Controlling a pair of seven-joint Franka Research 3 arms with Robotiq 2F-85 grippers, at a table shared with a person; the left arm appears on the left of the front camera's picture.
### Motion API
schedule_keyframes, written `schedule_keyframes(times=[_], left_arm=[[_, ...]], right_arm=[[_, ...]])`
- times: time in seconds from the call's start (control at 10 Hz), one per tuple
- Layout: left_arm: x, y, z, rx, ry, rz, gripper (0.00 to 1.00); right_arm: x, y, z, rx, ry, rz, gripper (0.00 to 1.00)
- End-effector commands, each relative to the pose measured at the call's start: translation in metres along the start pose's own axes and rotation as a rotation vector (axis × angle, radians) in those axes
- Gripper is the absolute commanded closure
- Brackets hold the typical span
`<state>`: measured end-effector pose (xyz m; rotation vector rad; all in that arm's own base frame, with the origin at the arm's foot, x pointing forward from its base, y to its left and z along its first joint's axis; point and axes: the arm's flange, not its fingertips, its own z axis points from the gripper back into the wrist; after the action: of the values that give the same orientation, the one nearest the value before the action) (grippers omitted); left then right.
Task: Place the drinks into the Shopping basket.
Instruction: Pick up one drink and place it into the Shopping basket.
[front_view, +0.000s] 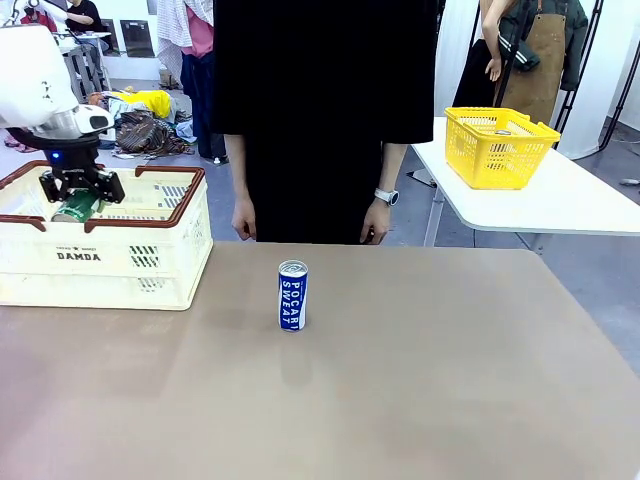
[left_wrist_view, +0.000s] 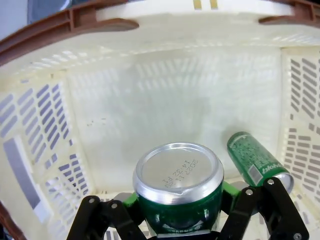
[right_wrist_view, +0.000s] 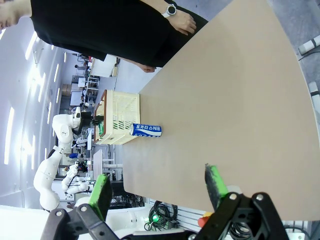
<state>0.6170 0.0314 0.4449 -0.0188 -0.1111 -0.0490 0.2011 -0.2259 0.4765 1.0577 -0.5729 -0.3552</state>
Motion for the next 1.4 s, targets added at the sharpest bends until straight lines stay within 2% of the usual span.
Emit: schedule_keyframes(times=[0.0, 0.2, 0.4, 0.8, 0.9, 1.0, 1.1, 1.2, 1.3], left_arm=[[-0.007, 0.011, -0.007, -0.045, -0.030, -0.020, 1.00], [-0.015, 0.016, -0.016, -0.052, -0.074, -0.050, 1.00], [-0.019, 0.019, -0.025, -0.056, -0.062, -0.088, 1.00], [-0.024, 0.022, -0.038, -0.087, -0.022, -0.064, 1.00], [-0.024, 0.021, -0.038, -0.089, -0.016, -0.061, 0.96], [-0.023, 0.021, -0.038, -0.101, -0.010, -0.063, 0.66], [-0.022, 0.020, -0.040, -0.094, 0.007, -0.067, 0.08], [-0.020, 0.019, -0.040, -0.098, 0.015, -0.072, 0.00], [-0.019, 0.019, -0.041, -0.101, 0.015, -0.075, 0.00]], right_arm=[[0.002, 0.001, 0.001, 0.022, -0.006, 0.022, 0.00], [0.002, 0.001, 0.001, 0.022, -0.006, 0.022, 0.00], [0.002, 0.001, 0.001, 0.022, -0.006, 0.022, 0.00], [0.002, 0.001, 0.001, 0.022, -0.006, 0.022, 0.00], [0.002, 0.001, 0.001, 0.022, -0.006, 0.022, 0.00], [0.002, 0.001, 0.001, 0.022, -0.006, 0.022, 0.00], [0.002, 0.001, 0.001, 0.022, -0.006, 0.022, 0.00], [0.002, 0.001, 0.001, 0.022, -0.006, 0.022, 0.00], [0.002, 0.001, 0.001, 0.022, -0.006, 0.022, 0.00]])
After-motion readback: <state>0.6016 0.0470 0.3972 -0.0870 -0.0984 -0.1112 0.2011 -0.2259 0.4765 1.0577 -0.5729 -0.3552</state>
